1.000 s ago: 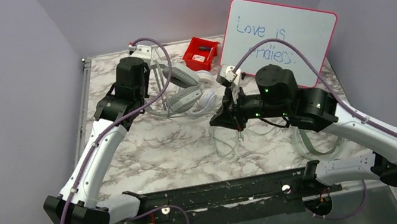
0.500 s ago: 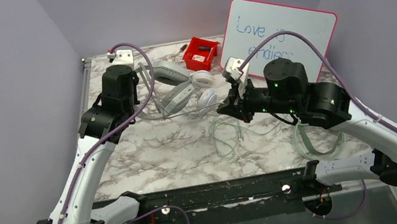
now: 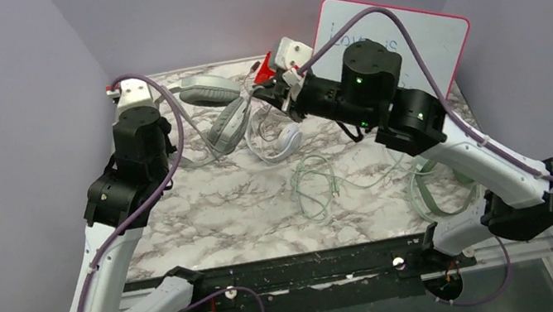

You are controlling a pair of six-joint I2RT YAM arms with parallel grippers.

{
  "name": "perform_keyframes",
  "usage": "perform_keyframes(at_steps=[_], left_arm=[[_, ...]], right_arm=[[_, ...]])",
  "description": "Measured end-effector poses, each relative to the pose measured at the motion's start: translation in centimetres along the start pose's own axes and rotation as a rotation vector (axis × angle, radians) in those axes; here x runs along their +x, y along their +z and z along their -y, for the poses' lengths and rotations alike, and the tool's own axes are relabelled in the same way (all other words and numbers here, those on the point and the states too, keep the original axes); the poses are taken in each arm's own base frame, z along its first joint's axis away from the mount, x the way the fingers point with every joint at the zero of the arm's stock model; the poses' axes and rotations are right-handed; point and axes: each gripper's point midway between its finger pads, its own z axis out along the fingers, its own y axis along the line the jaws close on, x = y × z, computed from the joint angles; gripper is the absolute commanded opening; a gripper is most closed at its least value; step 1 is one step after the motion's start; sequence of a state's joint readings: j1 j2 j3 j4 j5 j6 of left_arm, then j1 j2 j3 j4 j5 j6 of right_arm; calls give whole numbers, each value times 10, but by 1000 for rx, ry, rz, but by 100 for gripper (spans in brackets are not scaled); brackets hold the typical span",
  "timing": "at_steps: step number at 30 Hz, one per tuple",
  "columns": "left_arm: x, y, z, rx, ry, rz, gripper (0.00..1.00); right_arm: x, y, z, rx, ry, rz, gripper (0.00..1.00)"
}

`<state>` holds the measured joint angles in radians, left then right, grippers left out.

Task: Wrap the headphones
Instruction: Wrap the headphones cable around the headphones.

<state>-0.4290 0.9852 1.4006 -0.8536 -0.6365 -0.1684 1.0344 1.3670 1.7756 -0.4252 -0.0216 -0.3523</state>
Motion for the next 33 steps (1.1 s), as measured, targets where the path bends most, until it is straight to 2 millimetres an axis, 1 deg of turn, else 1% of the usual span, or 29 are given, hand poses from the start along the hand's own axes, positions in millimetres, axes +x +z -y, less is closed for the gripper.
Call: perform_keyframes(at_steps=[4, 6, 8, 11, 14, 16, 18, 21, 22, 26, 29, 33], left_arm=[[-9, -7, -5, 1, -27, 34, 0], [-11, -7, -6, -2, -30, 39, 0], [-10, -8, -9, -15, -22, 35, 0], [-7, -8, -14, -36, -13, 27, 0], [-8, -8, -13, -34, -15, 29, 0], [-7, -7, -10, -16, -5, 22, 0], [-4, -4, -2, 20, 19, 8, 0], [0, 1, 12, 80, 34, -2, 0], [1, 3, 16, 97, 43, -5, 0], [5, 11, 32, 160, 86, -27, 0], [13, 19, 48, 226, 135, -63, 0], [25, 31, 65, 273, 174, -105, 0]], right_arm=[[-25, 36, 17, 41, -114, 66, 0], [-27, 53, 21, 52, -155, 74, 0], [-21, 62, 24, 57, -182, 63, 0], [-10, 67, 36, 67, -202, 48, 0], [-2, 69, 51, 75, -224, 63, 2], [7, 72, 55, 54, -240, 74, 5], [15, 74, 59, 7, -242, 90, 6], [25, 72, 75, -58, -248, 119, 5], [25, 71, 77, -81, -257, 135, 5], [23, 74, 63, -206, -295, 209, 5], [19, 77, 46, -292, -328, 266, 5], [20, 79, 34, -363, -361, 311, 8]])
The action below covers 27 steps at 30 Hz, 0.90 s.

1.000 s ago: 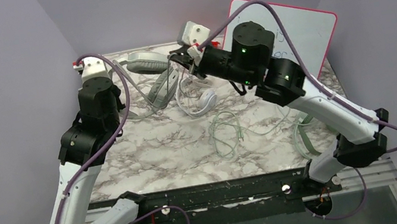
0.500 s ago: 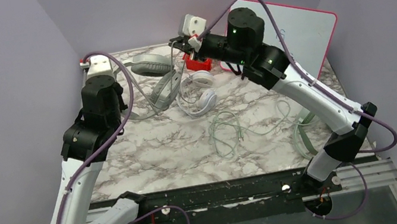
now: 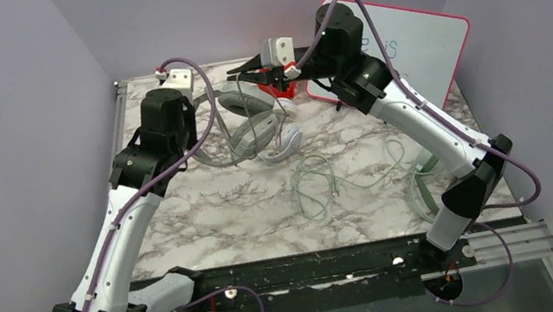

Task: Wrap the headphones
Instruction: Wrap the headphones cable around the headphones.

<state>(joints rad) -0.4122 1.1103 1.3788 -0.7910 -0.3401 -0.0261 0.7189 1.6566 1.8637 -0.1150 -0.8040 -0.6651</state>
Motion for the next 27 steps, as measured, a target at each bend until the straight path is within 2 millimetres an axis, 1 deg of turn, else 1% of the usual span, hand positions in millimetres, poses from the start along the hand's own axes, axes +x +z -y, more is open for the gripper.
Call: perform_keyframes(at_steps=[3, 6, 9, 12, 14, 21, 24, 27], left_arm=[[6, 9, 9, 37, 22, -15, 0], [11, 13, 19, 95, 44, 0, 0], [12, 9, 23, 132, 59, 31, 0], [5, 4, 25, 165, 84, 79, 0], [3, 2, 26, 175, 93, 105, 0], [-2, 4, 24, 155, 88, 146, 0], [-1, 11, 23, 134, 71, 123, 0], [1, 25, 16, 52, 7, 42, 0]], right_arm=[[8, 7, -6, -38, -21, 17, 9], [23, 15, -11, -69, -60, 16, 8], [36, 22, -13, -93, -106, 18, 4], [42, 26, -16, -117, -147, 27, 1], [39, 28, -17, -133, -169, 45, 1], [20, 30, -22, -191, -190, 136, 0], [18, 31, -22, -196, -198, 151, 0], [16, 31, -18, -176, -205, 153, 0]])
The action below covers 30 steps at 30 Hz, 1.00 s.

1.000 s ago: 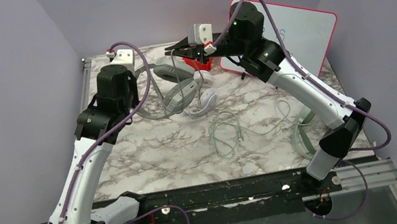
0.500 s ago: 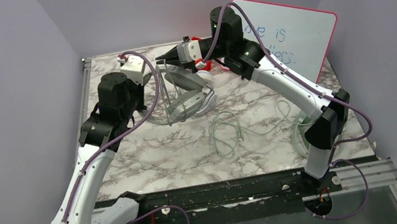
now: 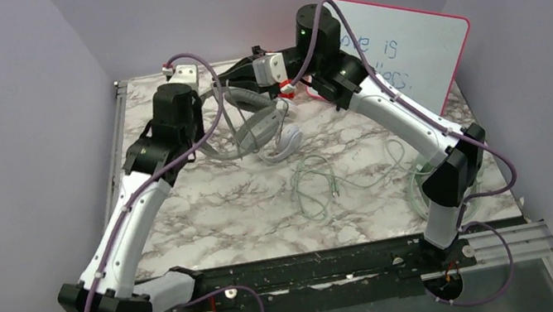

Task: Wrap the headphones
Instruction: Wrap the headphones cable around the headphones.

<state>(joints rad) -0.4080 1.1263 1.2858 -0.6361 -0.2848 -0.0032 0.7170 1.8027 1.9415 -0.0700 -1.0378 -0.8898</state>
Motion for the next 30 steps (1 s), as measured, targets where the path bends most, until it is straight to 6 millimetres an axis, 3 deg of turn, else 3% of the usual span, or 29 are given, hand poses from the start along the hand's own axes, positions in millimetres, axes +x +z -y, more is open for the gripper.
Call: perform_keyframes(at_steps=[2, 5, 12, 18, 23, 27, 30], left_arm=[[8, 14, -4, -72, -60, -69, 0], [25, 21, -8, -132, -129, -121, 0], [31, 13, -15, -174, -171, -110, 0], [28, 1, -9, -66, -52, -4, 0], [7, -23, -1, 48, 22, 153, 0], [-18, -44, 4, 109, 66, 303, 0], [-19, -50, 6, 133, 110, 337, 0]], right_arm=[[1, 1, 5, 29, -11, -5, 0], [11, 0, 5, 59, 14, -34, 0], [25, -5, 16, 137, 43, -105, 2], [29, -3, 12, 126, 33, -123, 10], [17, 9, 7, 42, 11, -54, 6], [25, 23, -3, -20, 37, -7, 6], [26, 27, -11, -53, 71, 27, 5]])
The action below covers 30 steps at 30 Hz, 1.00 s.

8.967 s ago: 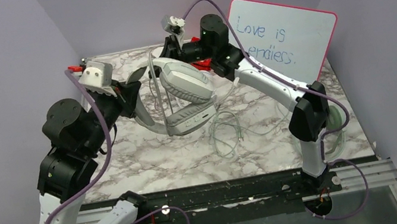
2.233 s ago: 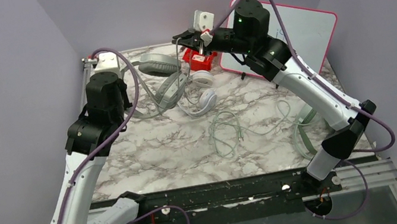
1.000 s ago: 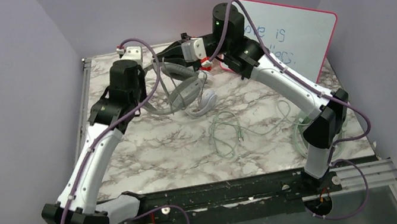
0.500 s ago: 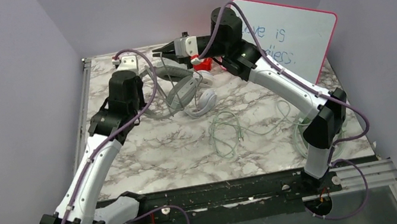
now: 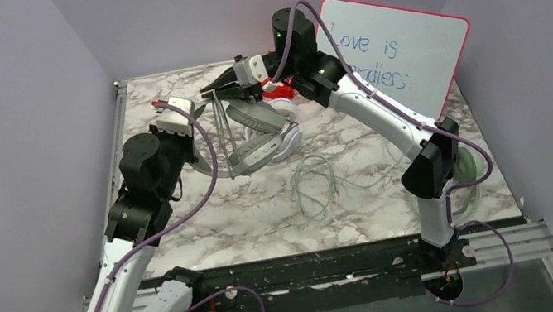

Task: Wrap the headphones
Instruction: Wrap the headphones cable around the headphones.

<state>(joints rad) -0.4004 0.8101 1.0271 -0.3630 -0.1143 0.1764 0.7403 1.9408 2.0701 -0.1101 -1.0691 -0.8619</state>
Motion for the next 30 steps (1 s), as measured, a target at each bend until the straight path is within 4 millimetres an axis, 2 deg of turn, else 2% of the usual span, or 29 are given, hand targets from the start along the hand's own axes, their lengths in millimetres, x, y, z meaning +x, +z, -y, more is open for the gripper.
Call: perform_keyframes(at_steps=[3, 6, 11, 13, 18, 21, 26, 30], left_arm=[[1, -1, 2, 12, 15, 11, 0], [0, -3, 0, 6, 13, 28, 0], [-24, -9, 0, 17, 5, 124, 0], [-27, -11, -1, 14, 5, 137, 0], [-29, -11, -1, 11, 0, 145, 0], [-32, -12, -1, 9, -20, 157, 0], [-46, -22, -3, 6, -81, 196, 0], [-61, -31, -4, 11, -106, 222, 0]], right_arm=[[2, 4, -2, -7, 29, 24, 5], [5, 8, 1, 8, 52, 38, 10], [24, 9, 22, 132, 96, -12, 11], [26, 8, 29, 175, 105, -28, 11], [24, 7, 39, 225, 121, -30, 6], [21, 6, 43, 242, 139, -17, 6], [12, 6, 49, 262, 141, 21, 5], [-1, 6, 53, 255, 148, 90, 13]])
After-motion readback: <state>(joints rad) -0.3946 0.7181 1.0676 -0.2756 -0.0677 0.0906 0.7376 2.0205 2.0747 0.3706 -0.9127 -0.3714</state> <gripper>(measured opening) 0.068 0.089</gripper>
